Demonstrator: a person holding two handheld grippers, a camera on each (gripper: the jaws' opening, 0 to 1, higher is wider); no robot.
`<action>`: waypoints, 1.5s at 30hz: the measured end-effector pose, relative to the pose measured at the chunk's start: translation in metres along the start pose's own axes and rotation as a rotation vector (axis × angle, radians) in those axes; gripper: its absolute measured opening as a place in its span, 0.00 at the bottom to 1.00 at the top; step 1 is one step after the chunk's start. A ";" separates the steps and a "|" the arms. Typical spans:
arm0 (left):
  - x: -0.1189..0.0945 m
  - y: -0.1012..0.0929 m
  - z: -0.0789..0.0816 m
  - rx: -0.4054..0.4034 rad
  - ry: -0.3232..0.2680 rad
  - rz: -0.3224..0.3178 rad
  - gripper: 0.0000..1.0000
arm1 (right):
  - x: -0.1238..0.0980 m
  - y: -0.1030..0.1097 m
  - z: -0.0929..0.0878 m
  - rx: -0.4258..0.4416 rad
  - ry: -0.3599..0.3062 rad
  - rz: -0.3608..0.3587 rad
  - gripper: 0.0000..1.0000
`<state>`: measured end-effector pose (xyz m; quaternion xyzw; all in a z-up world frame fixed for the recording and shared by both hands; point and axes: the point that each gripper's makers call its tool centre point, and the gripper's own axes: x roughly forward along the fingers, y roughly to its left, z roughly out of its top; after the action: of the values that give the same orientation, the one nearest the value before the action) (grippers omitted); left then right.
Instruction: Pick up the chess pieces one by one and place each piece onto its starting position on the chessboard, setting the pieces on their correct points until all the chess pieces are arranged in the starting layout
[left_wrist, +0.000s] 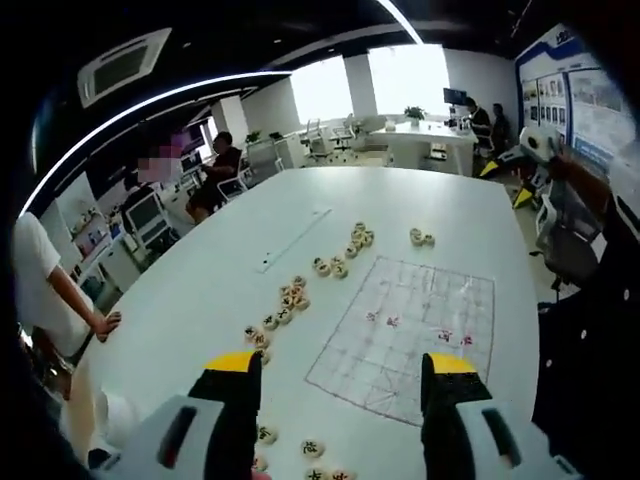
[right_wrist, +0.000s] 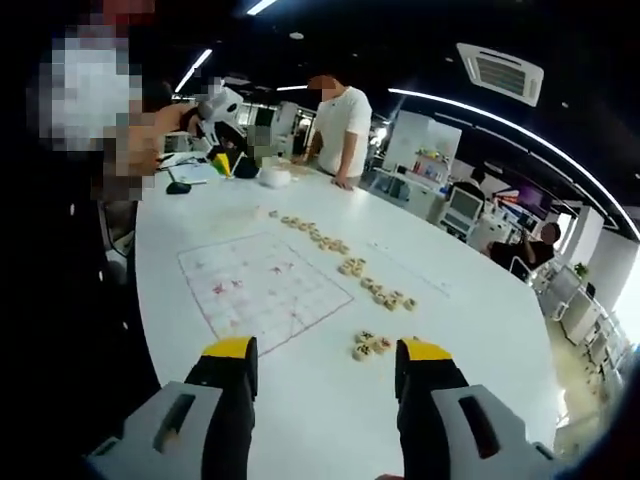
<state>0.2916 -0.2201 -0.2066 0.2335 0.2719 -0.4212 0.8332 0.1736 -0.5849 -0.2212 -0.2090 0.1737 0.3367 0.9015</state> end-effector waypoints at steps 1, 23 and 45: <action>0.001 -0.002 0.002 0.005 -0.002 -0.003 0.66 | -0.001 -0.001 -0.001 0.009 -0.001 -0.004 0.56; 0.027 -0.013 0.033 0.078 0.009 -0.050 0.66 | -0.002 0.004 -0.013 0.016 0.016 0.004 0.56; 0.123 0.016 0.051 -0.085 0.105 -0.061 0.62 | -0.013 -0.001 -0.033 0.059 0.014 -0.014 0.56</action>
<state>0.3790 -0.3137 -0.2455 0.2114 0.3396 -0.4217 0.8137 0.1588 -0.6087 -0.2429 -0.1862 0.1884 0.3235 0.9084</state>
